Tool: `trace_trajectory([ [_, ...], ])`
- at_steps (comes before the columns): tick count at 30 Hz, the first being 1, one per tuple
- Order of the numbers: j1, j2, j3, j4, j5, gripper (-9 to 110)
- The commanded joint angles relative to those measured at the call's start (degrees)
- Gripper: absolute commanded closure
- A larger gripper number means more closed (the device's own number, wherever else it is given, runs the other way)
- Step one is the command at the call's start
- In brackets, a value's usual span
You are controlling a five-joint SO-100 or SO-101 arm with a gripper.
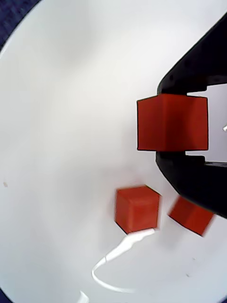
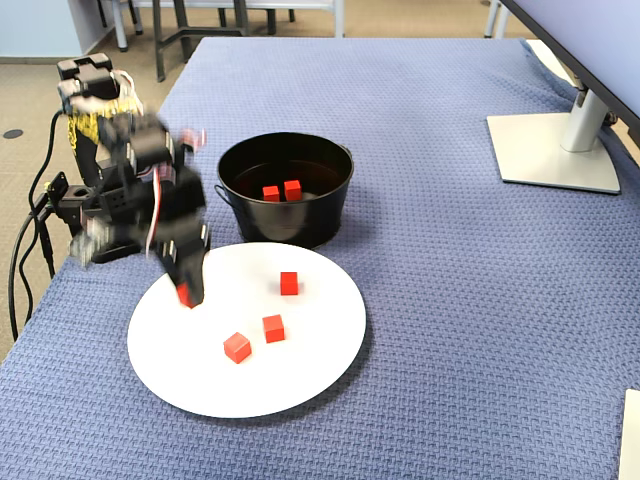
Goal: Pick up the red cubes from the white plate and place them in the black recipient
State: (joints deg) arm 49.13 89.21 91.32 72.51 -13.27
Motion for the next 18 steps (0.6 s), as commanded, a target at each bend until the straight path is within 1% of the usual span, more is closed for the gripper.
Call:
trace_trajectory([
  [1, -6.77, 11.25, -10.81, 7.38, 5.10, 102],
  [4, -13.62, 16.79, -14.24, 8.17, 9.84, 102],
  [8, -26.54, 21.18, -15.47, 7.12, 14.41, 102],
  [14, -50.54, 26.19, -4.57, 4.13, 16.44, 101],
  [15, -54.05, 26.89, -2.55, 3.34, 15.82, 92],
  [16, -56.95, 27.25, -1.05, 3.08, 14.50, 80],
  [17, -58.71, 27.33, -0.35, 3.08, 13.45, 74],
  [18, -58.71, 27.42, -0.26, 3.25, 12.74, 72],
])
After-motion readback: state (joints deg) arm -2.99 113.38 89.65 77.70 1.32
